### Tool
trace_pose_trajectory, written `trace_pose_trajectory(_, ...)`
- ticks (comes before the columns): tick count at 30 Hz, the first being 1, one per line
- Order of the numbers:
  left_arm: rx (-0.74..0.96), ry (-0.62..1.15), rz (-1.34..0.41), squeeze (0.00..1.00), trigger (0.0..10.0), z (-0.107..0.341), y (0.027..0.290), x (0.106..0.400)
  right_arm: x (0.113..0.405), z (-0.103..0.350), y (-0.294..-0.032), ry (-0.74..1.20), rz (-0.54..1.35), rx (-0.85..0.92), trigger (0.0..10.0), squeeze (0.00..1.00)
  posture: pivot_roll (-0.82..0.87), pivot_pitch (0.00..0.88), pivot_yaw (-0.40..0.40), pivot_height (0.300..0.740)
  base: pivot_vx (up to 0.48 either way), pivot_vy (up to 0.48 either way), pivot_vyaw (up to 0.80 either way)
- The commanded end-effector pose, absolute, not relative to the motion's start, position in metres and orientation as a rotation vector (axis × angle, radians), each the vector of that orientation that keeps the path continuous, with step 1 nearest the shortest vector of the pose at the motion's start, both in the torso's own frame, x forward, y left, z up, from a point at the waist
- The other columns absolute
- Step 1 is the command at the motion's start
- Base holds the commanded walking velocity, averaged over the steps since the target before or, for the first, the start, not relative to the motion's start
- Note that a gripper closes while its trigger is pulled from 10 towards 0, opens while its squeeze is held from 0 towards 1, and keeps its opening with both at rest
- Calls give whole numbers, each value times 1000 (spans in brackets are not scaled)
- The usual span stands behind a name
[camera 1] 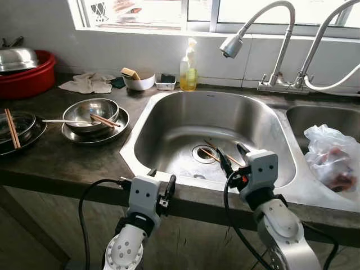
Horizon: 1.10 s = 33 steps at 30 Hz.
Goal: Kitchen organization
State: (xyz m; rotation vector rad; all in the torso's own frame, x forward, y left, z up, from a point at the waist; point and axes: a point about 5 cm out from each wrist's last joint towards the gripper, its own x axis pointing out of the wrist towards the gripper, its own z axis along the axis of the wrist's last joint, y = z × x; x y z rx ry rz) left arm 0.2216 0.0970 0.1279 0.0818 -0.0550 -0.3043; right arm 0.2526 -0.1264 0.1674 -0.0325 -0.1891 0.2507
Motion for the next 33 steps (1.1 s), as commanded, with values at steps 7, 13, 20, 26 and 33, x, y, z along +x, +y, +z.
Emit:
trace_pose_trajectory(7, 95, -63, -304, 0, 10000, 130, 96, 219, 254, 173, -124, -209, 262, -21, 10000, 0, 71, 0, -25, 740, 0, 0, 0)
trace_pose_trajectory(13, 103, -53, -298, 0, 10000, 128, 96, 219, 254, 173, -124, -208, 261, -17, 10000, 0, 71, 0, -27, 740, -177, 0, 0)
trace_pose_trajectory(20, 105, -53, -304, 0, 10000, 128, 94, 219, 255, 173, -123, -207, 261, -16, 10000, 0, 69, 0, -26, 740, -264, 0, 0)
trace_pose_trajectory(26, 105, -55, -307, 0, 10000, 128, 94, 220, 255, 172, -123, -205, 259, -15, 10000, 0, 68, 0, -24, 740, -288, 0, 0)
trace_pose_trajectory(33, 106, -57, -308, 0, 10000, 128, 93, 220, 256, 173, -123, -206, 260, -11, 10000, 0, 68, 0, -25, 740, -294, 0, 0)
